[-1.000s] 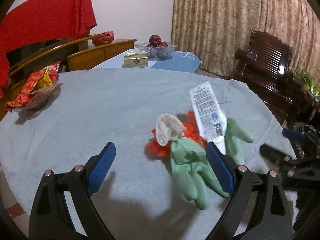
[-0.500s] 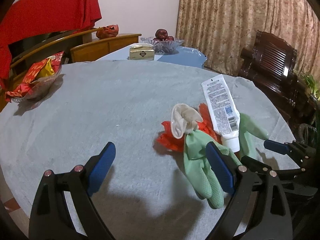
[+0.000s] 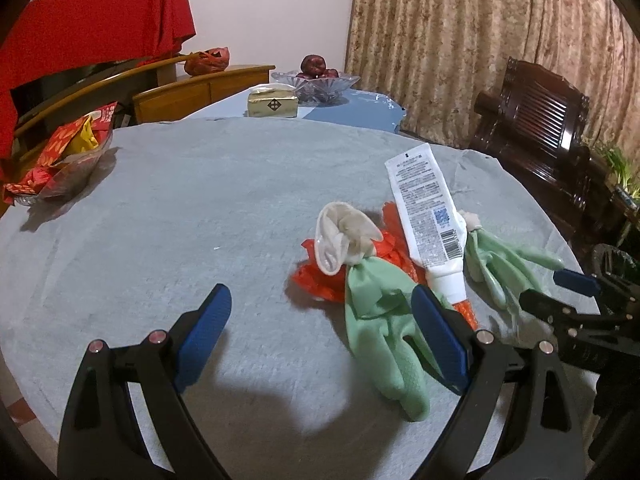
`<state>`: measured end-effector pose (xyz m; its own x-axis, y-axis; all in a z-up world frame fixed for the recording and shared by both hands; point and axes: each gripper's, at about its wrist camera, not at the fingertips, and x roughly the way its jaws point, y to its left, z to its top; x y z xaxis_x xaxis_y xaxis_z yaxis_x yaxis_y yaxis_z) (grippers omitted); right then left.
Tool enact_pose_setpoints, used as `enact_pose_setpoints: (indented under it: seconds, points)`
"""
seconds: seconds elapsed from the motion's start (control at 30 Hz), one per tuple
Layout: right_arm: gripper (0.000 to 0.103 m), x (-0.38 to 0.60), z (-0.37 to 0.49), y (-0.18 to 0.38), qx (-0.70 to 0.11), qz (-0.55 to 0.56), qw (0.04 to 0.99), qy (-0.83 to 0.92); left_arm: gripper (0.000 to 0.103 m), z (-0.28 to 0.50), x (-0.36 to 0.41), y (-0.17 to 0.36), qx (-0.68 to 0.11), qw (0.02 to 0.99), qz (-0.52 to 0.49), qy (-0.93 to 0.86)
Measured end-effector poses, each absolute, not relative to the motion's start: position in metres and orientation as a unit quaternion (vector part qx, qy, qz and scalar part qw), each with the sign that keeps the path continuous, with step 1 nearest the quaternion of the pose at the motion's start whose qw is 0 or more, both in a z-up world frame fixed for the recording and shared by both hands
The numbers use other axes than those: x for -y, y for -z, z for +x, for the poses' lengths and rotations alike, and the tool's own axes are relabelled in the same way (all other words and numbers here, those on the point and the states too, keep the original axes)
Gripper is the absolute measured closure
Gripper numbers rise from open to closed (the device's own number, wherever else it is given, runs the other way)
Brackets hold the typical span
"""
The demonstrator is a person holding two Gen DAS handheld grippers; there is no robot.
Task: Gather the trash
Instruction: 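Move the right tool back to the pile and grasp a green rubber glove, then grasp the second green glove with the left tool while the right tool holds its glove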
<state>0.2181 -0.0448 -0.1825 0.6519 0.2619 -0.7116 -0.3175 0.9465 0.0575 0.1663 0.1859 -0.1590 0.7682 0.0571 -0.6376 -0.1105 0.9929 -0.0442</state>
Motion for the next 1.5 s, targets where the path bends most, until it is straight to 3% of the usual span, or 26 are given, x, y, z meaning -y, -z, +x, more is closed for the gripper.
enact_pose_setpoints:
  seconds: [0.17, 0.33, 0.5, 0.57, 0.7, 0.83, 1.0, 1.13, 1.2, 1.27, 1.3, 1.37, 1.5]
  points:
    - [0.026, 0.04, 0.235, 0.183, -0.383, -0.035, 0.91, -0.154, 0.014, 0.168, -0.185, 0.158, -0.336, 0.94, -0.037, -0.045]
    - [0.011, 0.034, 0.249, 0.185, -0.377, -0.05, 0.912, -0.151, 0.014, 0.169, -0.185, 0.158, -0.336, 0.94, -0.039, -0.045]
    - [0.011, 0.03, 0.264, 0.198, -0.4, -0.062, 0.902, -0.15, 0.014, 0.17, -0.185, 0.158, -0.337, 0.939, -0.041, -0.046]
    - [0.021, 0.03, 0.266, 0.202, -0.412, -0.053, 0.896, -0.16, 0.014, 0.171, -0.185, 0.158, -0.337, 0.939, -0.041, -0.046]
    - [0.053, 0.031, 0.262, 0.209, -0.426, -0.031, 0.883, -0.194, 0.014, 0.172, -0.182, 0.158, -0.339, 0.939, -0.037, -0.041]
    - [0.077, 0.038, 0.254, 0.205, -0.419, -0.012, 0.886, -0.201, 0.015, 0.173, -0.176, 0.159, -0.343, 0.938, -0.04, -0.032]
    - [0.082, 0.048, 0.248, 0.199, -0.415, 0.001, 0.889, -0.195, 0.02, 0.179, -0.166, 0.16, -0.348, 0.936, -0.046, -0.02]
    - [0.082, 0.051, 0.238, 0.195, -0.413, -0.006, 0.89, -0.195, 0.027, 0.19, -0.157, 0.164, -0.36, 0.932, -0.042, -0.02]
    - [0.082, 0.051, 0.234, 0.194, -0.412, -0.011, 0.89, -0.196, 0.036, 0.195, -0.155, 0.168, -0.368, 0.929, -0.044, -0.019]
    - [0.082, 0.049, 0.233, 0.195, -0.412, -0.014, 0.889, -0.197, 0.055, 0.196, -0.154, 0.17, -0.374, 0.926, -0.052, -0.013]
    - [0.082, 0.049, 0.232, 0.195, -0.413, -0.015, 0.889, -0.198, 0.056, 0.195, -0.152, 0.171, -0.375, 0.925, -0.052, -0.015]
    - [0.082, 0.049, 0.23, 0.196, -0.413, -0.017, 0.889, -0.198, 0.07, 0.192, -0.151, 0.169, -0.371, 0.927, -0.052, -0.017]
    - [0.078, 0.05, 0.225, 0.197, -0.415, -0.015, 0.888, -0.198, 0.078, 0.187, -0.155, 0.168, -0.369, 0.927, -0.061, -0.015]
